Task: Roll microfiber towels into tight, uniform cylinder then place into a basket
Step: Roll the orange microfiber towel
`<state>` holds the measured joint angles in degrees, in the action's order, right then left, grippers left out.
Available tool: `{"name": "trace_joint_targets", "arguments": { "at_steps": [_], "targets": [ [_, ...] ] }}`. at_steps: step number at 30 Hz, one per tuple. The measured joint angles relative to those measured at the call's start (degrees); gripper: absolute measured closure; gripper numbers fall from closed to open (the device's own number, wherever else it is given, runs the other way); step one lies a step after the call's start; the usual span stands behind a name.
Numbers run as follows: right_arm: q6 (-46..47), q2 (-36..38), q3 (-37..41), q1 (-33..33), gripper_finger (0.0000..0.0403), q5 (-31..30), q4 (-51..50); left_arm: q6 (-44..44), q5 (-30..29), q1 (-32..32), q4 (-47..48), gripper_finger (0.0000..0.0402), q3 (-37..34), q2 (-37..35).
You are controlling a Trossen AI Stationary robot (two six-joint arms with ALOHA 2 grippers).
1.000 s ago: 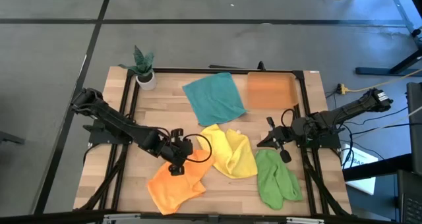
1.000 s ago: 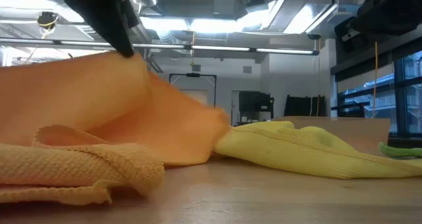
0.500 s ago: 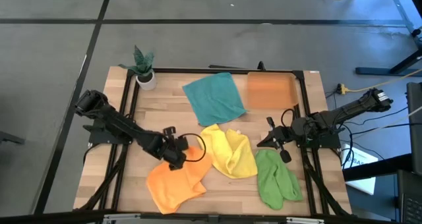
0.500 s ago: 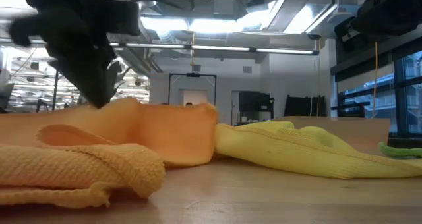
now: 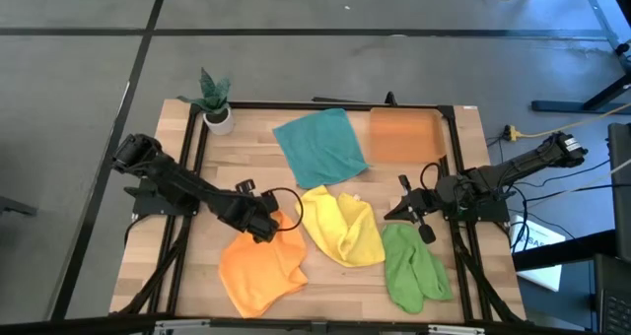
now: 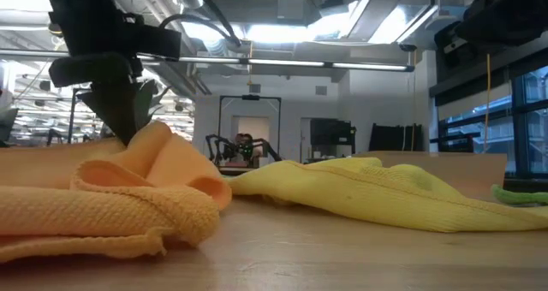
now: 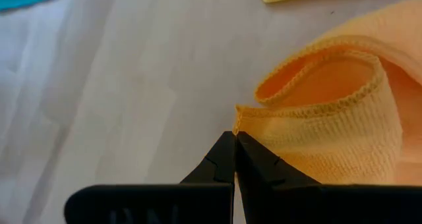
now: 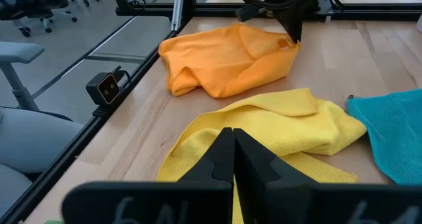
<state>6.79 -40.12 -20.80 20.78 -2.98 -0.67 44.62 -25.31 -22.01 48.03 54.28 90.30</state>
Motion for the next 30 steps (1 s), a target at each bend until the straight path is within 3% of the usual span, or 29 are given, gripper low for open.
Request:
{"name": "trace_joint_targets", "arguments": {
  "at_steps": [10, 21, 30],
  "targets": [
    [0.00, 0.00, 0.00, -0.02, 0.0398, 0.00, 0.00, -0.18, 3.26, -0.01, -2.69, 0.0400, 0.00, 0.00],
    [0.15, 0.00, 0.00, 0.00, 0.0398, 0.00, 0.00, 0.22, 8.03, -0.01, -2.77, 0.0359, 0.00, 0.00],
    [0.16, 0.00, 0.01, -0.02, 0.0398, 0.00, 0.10, 0.05, 10.29, -0.56, -2.77, 0.0398, 0.00, 0.02]
  ]
}}
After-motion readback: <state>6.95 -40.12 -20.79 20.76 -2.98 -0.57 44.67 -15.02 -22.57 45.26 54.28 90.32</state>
